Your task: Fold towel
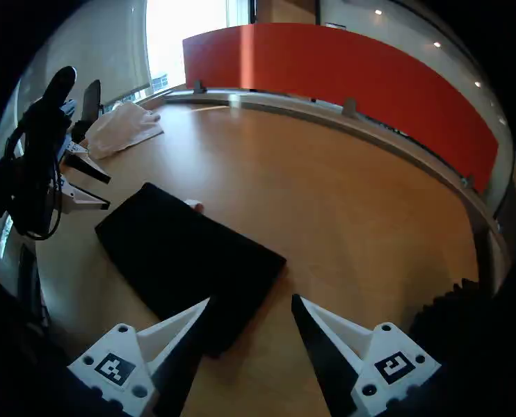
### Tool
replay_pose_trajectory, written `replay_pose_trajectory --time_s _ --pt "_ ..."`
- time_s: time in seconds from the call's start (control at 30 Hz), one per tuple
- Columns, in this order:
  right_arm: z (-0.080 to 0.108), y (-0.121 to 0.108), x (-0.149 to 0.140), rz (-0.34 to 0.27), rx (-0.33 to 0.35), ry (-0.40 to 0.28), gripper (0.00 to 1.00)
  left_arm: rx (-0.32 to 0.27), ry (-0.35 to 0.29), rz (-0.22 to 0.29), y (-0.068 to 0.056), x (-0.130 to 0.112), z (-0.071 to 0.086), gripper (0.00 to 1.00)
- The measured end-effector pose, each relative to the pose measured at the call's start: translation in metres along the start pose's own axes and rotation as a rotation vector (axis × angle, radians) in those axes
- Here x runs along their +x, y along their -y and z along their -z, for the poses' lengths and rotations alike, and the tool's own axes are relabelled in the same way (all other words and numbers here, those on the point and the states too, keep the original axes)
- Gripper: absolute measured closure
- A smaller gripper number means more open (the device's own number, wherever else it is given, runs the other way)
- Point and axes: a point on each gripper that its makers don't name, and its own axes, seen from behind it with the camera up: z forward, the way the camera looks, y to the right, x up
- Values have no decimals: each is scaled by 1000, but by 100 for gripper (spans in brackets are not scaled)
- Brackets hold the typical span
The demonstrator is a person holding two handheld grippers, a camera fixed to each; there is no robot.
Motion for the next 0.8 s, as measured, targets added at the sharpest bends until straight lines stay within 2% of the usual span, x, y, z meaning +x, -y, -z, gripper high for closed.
replay_pose_trajectory --time_s 0.4,0.6,0.8 --pt "27 18 -20 -30 -9 -12 19 -14 5 71 -20 -35 26 7" --pt "34 21 -30 -30 -14 -4 19 -15 12 116 -24 -52 32 7" --pt "32 24 -33 -13 -1 5 19 1 5 153 -22 -62 39 7"
